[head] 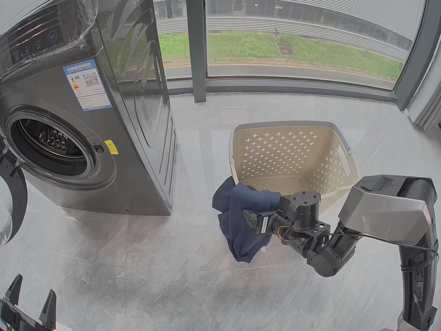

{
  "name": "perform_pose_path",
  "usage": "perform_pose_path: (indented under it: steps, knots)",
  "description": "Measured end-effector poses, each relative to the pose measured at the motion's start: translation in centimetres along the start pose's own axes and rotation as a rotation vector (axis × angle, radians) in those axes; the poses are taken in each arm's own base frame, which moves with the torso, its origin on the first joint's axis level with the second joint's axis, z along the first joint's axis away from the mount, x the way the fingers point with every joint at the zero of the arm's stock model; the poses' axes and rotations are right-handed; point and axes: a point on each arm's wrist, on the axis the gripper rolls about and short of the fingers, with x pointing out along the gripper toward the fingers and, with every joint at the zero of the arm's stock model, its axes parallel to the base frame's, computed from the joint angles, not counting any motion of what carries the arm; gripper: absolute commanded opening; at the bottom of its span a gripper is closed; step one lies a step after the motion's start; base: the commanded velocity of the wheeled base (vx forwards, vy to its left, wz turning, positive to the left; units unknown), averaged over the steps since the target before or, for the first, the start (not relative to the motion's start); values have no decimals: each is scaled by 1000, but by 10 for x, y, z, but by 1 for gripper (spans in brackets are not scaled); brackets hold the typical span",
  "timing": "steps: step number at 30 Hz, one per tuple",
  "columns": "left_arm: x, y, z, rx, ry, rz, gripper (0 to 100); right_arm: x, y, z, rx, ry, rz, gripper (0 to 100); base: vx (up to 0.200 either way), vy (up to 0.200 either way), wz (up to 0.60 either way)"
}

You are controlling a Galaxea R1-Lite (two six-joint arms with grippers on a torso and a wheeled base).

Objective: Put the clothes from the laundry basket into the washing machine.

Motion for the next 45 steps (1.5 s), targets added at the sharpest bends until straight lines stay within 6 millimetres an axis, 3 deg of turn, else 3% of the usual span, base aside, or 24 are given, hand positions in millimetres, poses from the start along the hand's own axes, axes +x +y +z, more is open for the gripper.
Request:
perform_pose_path:
  steps: [1, 2, 11, 19, 25, 32, 40, 45]
  knots:
    - [0, 0, 0, 0, 0, 0, 100, 0, 1, -1, -1, 0, 3, 100, 0, 0, 0]
    - [0, 0, 0, 0, -1, 0, 100, 1, 2, -1, -2, 0, 5, 0, 0, 0, 0]
    - [0, 0, 0, 0, 0, 2, 100, 2, 3, -3, -15, -32, 29, 0, 0, 0, 0]
    - [0, 0, 0, 0, 0, 1, 100, -9, 13, -7, -23, -29, 62, 0, 0, 0, 0]
    - [0, 0, 0, 0, 0, 2, 100, -36, 22, 3, -32, -24, 92, 0, 0, 0, 0]
    - [0, 0, 0, 0, 0, 1, 100, -80, 25, 39, -38, -78, 125, 0, 0, 0, 0]
    - [0, 0, 0, -3, -1, 4, 100, -138, 9, 70, -78, -155, 153, 0, 0, 0, 0]
    - [0, 0, 0, -4, -1, 1, 100, -158, 8, 88, -104, -243, 166, 0, -80, 0, 0]
